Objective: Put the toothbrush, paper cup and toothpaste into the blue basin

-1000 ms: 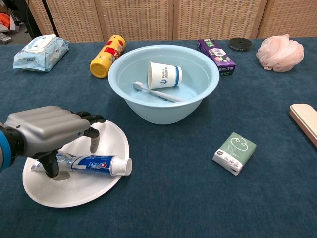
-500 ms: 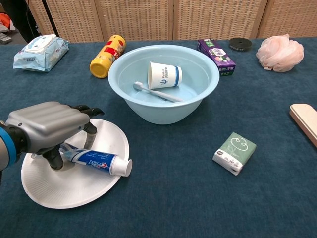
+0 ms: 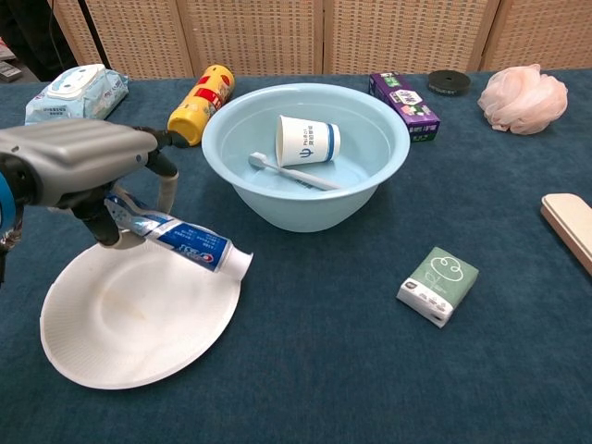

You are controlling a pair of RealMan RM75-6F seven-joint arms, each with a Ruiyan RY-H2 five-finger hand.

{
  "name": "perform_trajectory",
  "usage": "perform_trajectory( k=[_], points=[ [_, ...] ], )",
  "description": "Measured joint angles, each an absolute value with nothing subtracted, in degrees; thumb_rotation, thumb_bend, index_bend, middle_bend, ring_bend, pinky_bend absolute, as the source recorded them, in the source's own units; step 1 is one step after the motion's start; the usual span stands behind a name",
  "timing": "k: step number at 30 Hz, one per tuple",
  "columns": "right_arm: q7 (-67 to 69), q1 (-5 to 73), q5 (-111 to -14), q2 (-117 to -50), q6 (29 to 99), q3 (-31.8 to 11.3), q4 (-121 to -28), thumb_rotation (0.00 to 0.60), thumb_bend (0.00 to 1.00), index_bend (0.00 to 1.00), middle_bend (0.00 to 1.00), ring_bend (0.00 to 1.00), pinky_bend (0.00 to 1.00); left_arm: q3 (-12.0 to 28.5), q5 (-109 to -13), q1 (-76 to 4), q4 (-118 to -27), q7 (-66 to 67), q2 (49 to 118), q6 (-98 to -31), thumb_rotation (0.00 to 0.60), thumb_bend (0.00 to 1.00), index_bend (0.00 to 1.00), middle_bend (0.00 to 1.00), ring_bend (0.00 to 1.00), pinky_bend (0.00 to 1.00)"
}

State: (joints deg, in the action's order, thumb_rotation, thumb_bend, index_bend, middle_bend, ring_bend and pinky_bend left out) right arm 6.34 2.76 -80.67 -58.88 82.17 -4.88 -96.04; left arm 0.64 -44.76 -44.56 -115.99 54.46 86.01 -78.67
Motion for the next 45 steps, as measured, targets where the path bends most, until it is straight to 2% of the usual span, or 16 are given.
perform_trajectory(
  k=[9,28,37,45],
  points=[
    [6.2,2.8,-80.7,-58.9,82.1,-4.9,-96.1,0.600,0.13,0.00,0.00,0.00,0.00,3.9,-46.1,-44.8,-118.3,52.3,82.9,-78.3,0.600,0.39,0.74,0.10,0.06,0.16],
    [6.5,2.8,-80.5,-58.8,81.9,-4.9,-96.2,0.600,0.13,0.00,0.00,0.00,0.00,8.5,-47.9,-46.5,-121.8,51.2,81.0,-78.0,0.600,0.39,0.75,0.10,0.06,0.16],
    [6.8,2.8,-80.2,-58.5,81.7,-4.9,-96.2,0.600,0.13,0.00,0.00,0.00,0.00,11.4,-46.4,-48.4,-116.4,51.9,83.3,-78.2,0.600,0.39,0.75,0.11,0.06,0.16],
    [8.1,2.8,-79.8,-58.4,81.2,-5.0,-95.8,0.600,0.13,0.00,0.00,0.00,0.00,15.7,-40.6,-51.9,-106.0,51.7,87.6,-75.7,0.600,0.39,0.75,0.11,0.06,0.16]
  ],
)
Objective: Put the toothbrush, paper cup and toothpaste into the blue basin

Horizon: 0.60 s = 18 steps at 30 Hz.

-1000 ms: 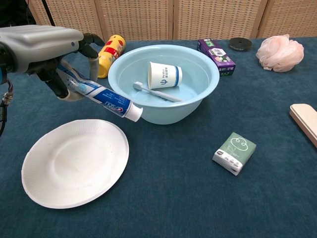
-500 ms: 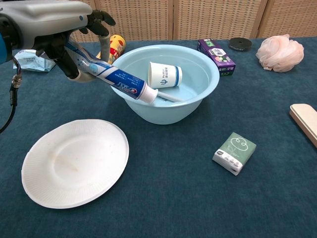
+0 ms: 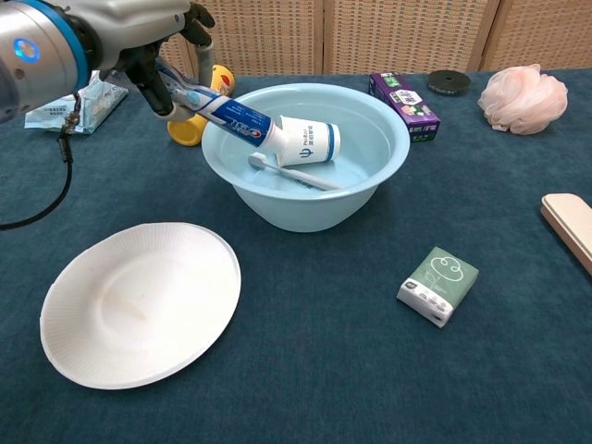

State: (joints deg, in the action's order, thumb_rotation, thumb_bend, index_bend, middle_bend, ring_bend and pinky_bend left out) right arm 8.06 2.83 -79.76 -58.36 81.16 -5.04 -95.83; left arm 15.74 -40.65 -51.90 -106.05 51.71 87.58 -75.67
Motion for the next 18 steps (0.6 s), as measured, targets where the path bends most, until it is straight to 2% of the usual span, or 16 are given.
perform_trajectory(
  k=[14,15,16,18],
  points=[
    [12.1,3.1,-78.4,-58.1,79.5,-5.5,-93.9,0.600,0.13,0.00,0.00,0.00,0.00,21.8,-38.2,-61.2,-83.4,49.0,101.5,-70.0,0.600,0.38,0.74,0.11,0.06,0.16],
    [12.4,3.1,-78.4,-58.1,79.3,-5.5,-93.8,0.600,0.13,0.00,0.00,0.00,0.00,22.2,-38.2,-61.9,-82.3,48.8,102.5,-69.7,0.600,0.37,0.71,0.11,0.06,0.16],
    [12.7,3.2,-78.4,-58.1,79.2,-5.5,-93.6,0.600,0.13,0.00,0.00,0.00,0.00,22.4,-38.3,-62.6,-81.2,48.7,103.4,-69.4,0.600,0.36,0.63,0.10,0.07,0.16],
    [13.4,3.3,-78.4,-58.0,78.8,-5.5,-93.2,0.600,0.13,0.00,0.00,0.00,0.00,22.9,-38.5,-63.9,-79.5,48.3,105.2,-68.7,0.600,0.32,0.40,0.06,0.06,0.16]
  ],
)
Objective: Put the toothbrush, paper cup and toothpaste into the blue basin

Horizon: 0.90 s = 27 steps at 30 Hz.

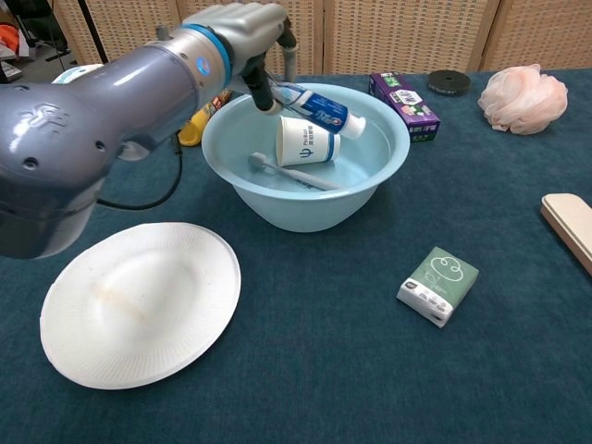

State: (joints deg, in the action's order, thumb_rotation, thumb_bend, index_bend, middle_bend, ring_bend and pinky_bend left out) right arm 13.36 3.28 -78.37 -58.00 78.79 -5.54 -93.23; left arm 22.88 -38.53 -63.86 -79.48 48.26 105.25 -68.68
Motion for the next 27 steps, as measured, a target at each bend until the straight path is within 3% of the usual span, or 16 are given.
perform_trajectory(
  k=[3,9,19,27],
  points=[
    [13.9,3.3,-78.4,-57.9,78.8,-5.6,-93.1,0.600,0.13,0.00,0.00,0.00,0.00,22.9,-37.9,-64.5,-79.1,48.5,106.2,-67.7,0.600,0.24,0.17,0.00,0.02,0.16],
    [13.8,3.0,-78.7,-57.8,79.4,-5.6,-93.2,0.600,0.13,0.00,0.00,0.00,0.00,22.4,-37.8,-63.9,-80.8,48.9,104.8,-67.7,0.600,0.15,0.03,0.00,0.00,0.09],
    [12.1,3.0,-79.2,-58.1,79.9,-5.4,-93.8,0.600,0.13,0.00,0.00,0.00,0.00,22.7,-35.6,-60.4,-87.7,48.6,97.6,-69.0,0.600,0.13,0.00,0.00,0.00,0.02],
    [9.9,3.1,-79.5,-58.4,80.0,-5.2,-94.5,0.600,0.13,0.00,0.00,0.00,0.00,20.3,-34.4,-54.7,-99.9,48.4,85.6,-69.9,0.600,0.13,0.00,0.00,0.00,0.02]
  ],
)
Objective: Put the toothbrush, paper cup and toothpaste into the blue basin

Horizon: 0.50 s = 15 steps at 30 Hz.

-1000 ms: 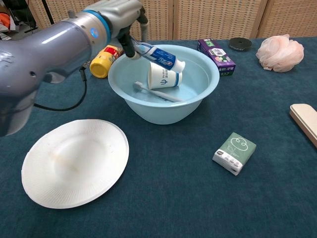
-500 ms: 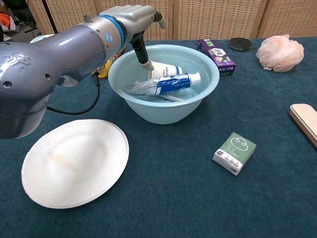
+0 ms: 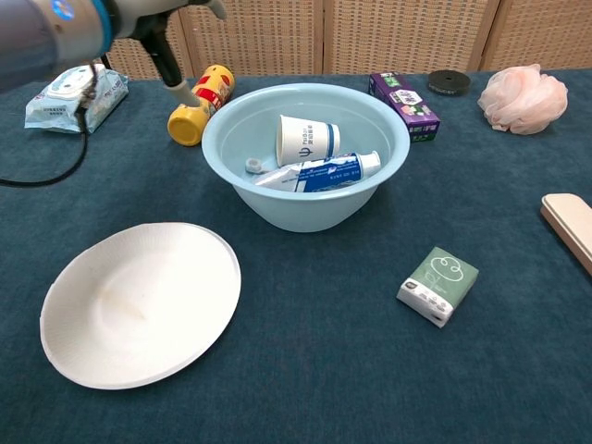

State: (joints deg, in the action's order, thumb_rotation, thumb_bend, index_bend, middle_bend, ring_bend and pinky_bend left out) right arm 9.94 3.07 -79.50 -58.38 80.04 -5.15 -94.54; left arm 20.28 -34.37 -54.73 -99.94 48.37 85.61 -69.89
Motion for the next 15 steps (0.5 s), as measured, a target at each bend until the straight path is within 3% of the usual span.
perform_trajectory(
  k=[5,15],
  points=[
    [7.1,3.1,-79.8,-58.8,80.4,-4.9,-95.4,0.600,0.13,0.00,0.00,0.00,0.00,15.2,-38.6,-48.9,-107.6,45.8,76.1,-70.2,0.600,0.13,0.01,0.00,0.00,0.02],
    [2.8,3.1,-80.0,-59.7,81.5,-4.8,-96.5,0.600,0.13,0.00,0.00,0.00,0.00,1.4,-59.2,-36.2,-113.4,39.6,66.9,-75.7,0.600,0.15,0.01,0.00,0.00,0.02]
  ],
)
